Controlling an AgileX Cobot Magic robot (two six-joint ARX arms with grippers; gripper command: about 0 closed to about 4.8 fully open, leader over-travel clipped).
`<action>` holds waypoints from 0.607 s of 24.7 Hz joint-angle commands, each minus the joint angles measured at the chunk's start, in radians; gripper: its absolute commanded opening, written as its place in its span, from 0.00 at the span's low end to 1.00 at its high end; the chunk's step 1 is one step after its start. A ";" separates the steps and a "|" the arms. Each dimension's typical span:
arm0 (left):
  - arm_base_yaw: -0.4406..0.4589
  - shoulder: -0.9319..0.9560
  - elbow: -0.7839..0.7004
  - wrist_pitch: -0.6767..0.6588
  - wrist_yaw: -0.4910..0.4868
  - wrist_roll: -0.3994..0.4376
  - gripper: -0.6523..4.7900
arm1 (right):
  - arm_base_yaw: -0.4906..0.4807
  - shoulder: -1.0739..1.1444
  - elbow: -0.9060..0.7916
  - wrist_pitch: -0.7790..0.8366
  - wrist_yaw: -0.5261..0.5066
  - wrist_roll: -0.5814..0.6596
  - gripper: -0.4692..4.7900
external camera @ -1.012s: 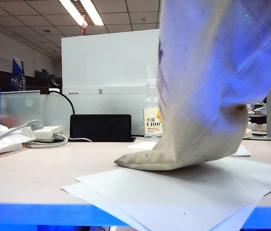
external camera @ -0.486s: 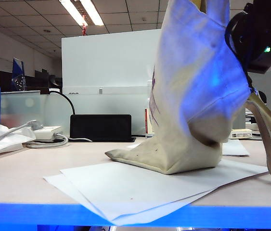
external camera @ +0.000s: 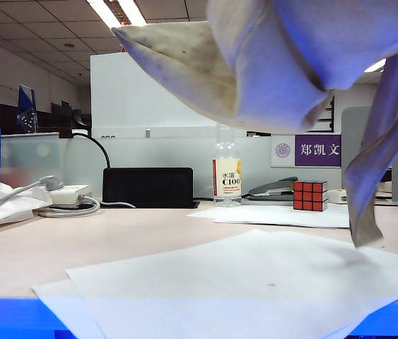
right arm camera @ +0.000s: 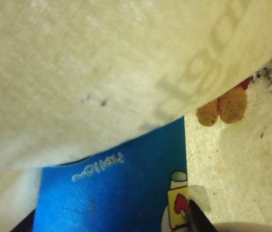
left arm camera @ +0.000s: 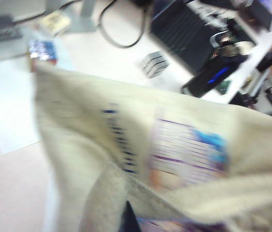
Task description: Take the glasses case out of the canvas bag and put it on the table.
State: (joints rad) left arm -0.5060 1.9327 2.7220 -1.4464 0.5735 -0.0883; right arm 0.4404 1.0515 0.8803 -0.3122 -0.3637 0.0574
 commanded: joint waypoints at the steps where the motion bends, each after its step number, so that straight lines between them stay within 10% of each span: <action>1: 0.077 0.031 0.002 0.021 -0.244 0.013 0.18 | 0.000 -0.046 0.006 -0.161 -0.048 -0.029 0.07; 3: 0.149 0.031 0.002 0.095 -0.379 -0.006 0.17 | 0.008 -0.100 0.006 -0.175 -0.146 -0.024 0.07; 8: 0.204 0.031 0.002 0.106 -0.349 -0.001 0.18 | 0.018 -0.195 0.006 -0.179 -0.146 -0.024 0.07; 12: 0.275 0.032 -0.043 0.119 -0.700 0.027 0.17 | 0.034 -0.320 0.006 -0.181 -0.117 -0.024 0.07; 15: 0.361 0.037 -0.116 0.134 -0.593 -0.065 0.17 | 0.034 -0.432 0.006 -0.155 -0.098 -0.015 0.07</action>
State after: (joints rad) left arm -0.2024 1.9678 2.6160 -1.4105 0.1131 -0.1474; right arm 0.4721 0.6476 0.8753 -0.4881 -0.4171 0.0517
